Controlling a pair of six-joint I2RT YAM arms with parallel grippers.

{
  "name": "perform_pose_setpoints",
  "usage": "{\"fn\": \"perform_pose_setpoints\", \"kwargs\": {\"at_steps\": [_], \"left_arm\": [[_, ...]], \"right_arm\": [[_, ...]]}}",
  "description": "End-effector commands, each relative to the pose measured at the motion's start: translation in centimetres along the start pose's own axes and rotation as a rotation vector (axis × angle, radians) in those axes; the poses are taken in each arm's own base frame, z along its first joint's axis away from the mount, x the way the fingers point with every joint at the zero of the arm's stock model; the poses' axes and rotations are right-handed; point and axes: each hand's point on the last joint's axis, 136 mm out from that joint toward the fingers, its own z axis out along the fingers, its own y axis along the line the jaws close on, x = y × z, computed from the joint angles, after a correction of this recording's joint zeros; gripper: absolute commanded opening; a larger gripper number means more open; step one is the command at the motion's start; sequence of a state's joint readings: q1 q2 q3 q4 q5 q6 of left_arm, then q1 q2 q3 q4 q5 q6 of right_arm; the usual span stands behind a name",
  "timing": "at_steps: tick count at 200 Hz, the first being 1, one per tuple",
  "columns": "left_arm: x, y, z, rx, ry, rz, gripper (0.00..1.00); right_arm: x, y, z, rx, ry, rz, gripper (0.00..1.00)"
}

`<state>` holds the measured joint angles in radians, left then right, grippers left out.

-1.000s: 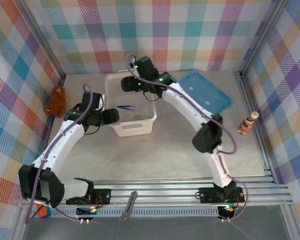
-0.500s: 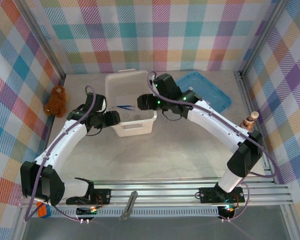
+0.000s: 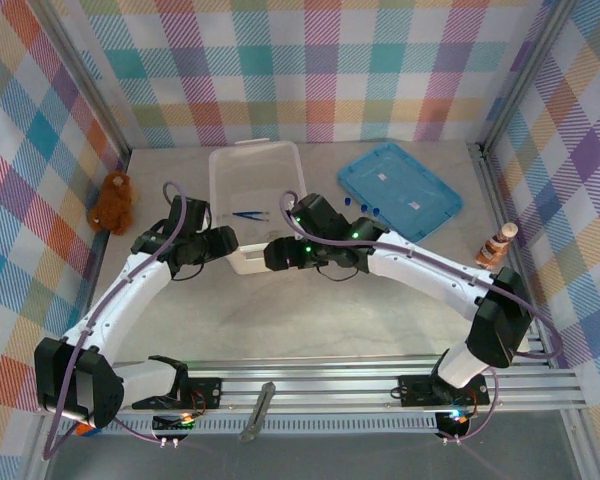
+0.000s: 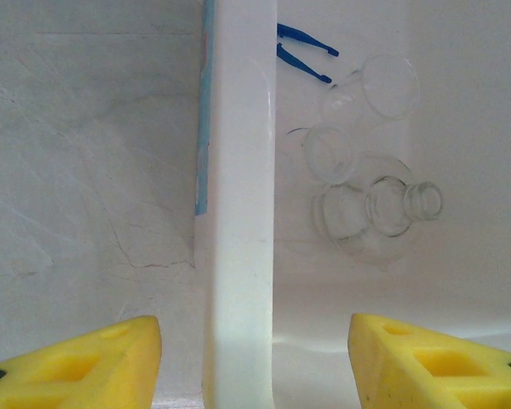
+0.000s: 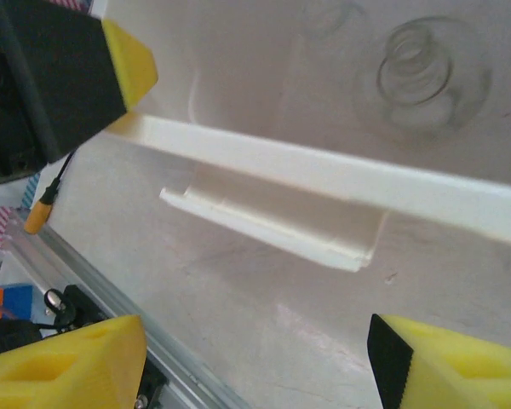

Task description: Organize the chemistry lab equipment

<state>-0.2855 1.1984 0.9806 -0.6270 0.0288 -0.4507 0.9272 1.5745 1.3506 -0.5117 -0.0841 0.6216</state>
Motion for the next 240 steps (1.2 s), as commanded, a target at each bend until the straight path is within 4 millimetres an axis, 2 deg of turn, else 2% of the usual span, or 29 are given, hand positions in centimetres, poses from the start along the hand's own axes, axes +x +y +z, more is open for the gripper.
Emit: {"fn": "perform_pose_setpoints", "kwargs": {"at_steps": [1,39,81,130,159,240], "left_arm": [[1.9,0.7,0.1,-0.034,0.054,-0.002,0.59],[2.8,0.0,0.8,-0.033,0.075,0.018,0.59],[3.6,0.1,0.8,-0.032,0.076,0.014,0.59],[4.8,-0.1,0.2,-0.021,0.078,0.013,0.59],[5.3,-0.4,0.2,-0.013,0.085,0.009,0.59],[6.4,-5.2,0.3,0.074,0.092,0.033,0.58]], "right_arm": [[-0.3,0.6,-0.1,-0.036,-0.017,0.027,0.71],[-0.8,-0.9,0.7,0.047,-0.027,0.008,0.72],[-2.2,-3.0,1.6,0.076,-0.039,0.036,0.72],[-4.5,-4.7,1.3,0.085,-0.08,0.05,0.72],[-5.6,-4.9,1.2,0.073,-0.093,0.051,0.72],[-8.9,-6.0,0.8,0.031,-0.135,0.076,0.72]]}}
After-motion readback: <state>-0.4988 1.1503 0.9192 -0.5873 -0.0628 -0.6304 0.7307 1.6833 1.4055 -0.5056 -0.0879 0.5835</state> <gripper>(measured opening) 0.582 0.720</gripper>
